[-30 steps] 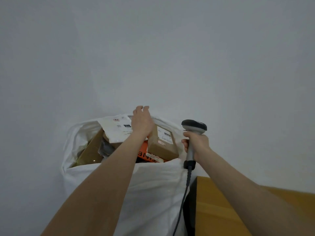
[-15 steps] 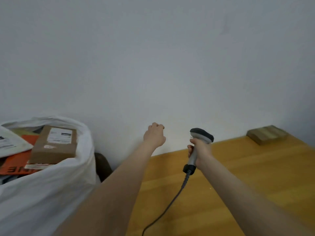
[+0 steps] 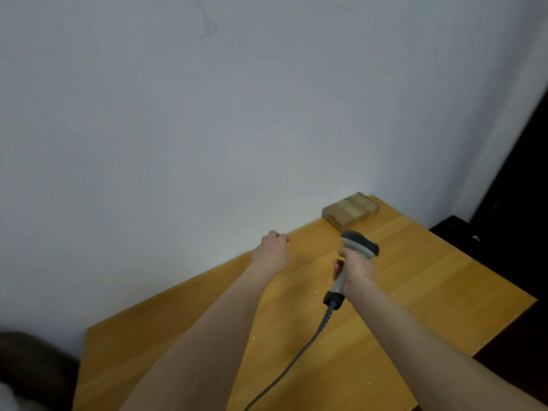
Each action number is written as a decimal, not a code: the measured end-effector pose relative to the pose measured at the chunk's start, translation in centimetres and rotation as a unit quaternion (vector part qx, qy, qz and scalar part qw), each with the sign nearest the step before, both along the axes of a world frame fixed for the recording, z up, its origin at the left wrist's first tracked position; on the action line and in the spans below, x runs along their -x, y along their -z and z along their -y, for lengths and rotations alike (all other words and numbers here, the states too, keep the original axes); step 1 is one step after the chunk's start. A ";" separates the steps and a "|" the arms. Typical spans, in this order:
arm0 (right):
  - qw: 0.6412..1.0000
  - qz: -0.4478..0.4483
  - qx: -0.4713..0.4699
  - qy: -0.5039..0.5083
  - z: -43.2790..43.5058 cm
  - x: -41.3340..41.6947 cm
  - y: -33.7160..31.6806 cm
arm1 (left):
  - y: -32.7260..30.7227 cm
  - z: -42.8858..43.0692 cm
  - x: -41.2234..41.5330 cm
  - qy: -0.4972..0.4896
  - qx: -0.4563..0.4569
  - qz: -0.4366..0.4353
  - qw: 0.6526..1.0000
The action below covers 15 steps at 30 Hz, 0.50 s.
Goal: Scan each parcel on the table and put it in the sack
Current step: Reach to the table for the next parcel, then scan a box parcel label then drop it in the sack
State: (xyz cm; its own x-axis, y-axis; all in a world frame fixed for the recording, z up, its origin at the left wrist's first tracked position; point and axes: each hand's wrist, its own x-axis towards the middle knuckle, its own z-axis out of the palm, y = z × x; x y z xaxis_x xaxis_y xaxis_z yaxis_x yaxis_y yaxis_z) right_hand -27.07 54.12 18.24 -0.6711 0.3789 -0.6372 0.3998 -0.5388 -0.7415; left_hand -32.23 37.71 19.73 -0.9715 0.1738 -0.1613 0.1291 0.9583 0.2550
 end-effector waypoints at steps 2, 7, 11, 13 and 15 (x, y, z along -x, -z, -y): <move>1.000 0.009 -0.001 0.015 -2.2 1.6 0.8 | 1.1 -2.0 2.1 0.015 0.003 0.006 1.000; 0.998 0.034 -0.021 0.054 -7.1 5.4 2.9 | 4.2 -7.1 7.8 0.045 -0.013 0.026 0.999; 0.995 0.060 -0.033 0.068 -11.0 8.7 5.2 | 7.1 -11.1 11.1 0.065 -0.007 0.056 0.996; 0.995 0.064 -0.029 0.067 -12.7 10.8 6.5 | 8.6 -12.8 13.3 0.068 -0.005 0.062 0.996; 0.995 0.069 -0.014 0.063 -14.2 13.1 8.2 | 10.2 -14.6 15.6 0.067 -0.008 0.070 0.995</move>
State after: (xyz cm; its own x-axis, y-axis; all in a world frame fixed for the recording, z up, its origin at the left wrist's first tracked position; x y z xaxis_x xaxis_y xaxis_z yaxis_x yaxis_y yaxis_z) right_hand -40.21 68.27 10.00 -0.5234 0.4738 -0.7082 0.4303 -0.5704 -0.6996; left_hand -47.82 52.27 9.55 -0.9076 0.3048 -0.2888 0.2187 0.9303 0.2946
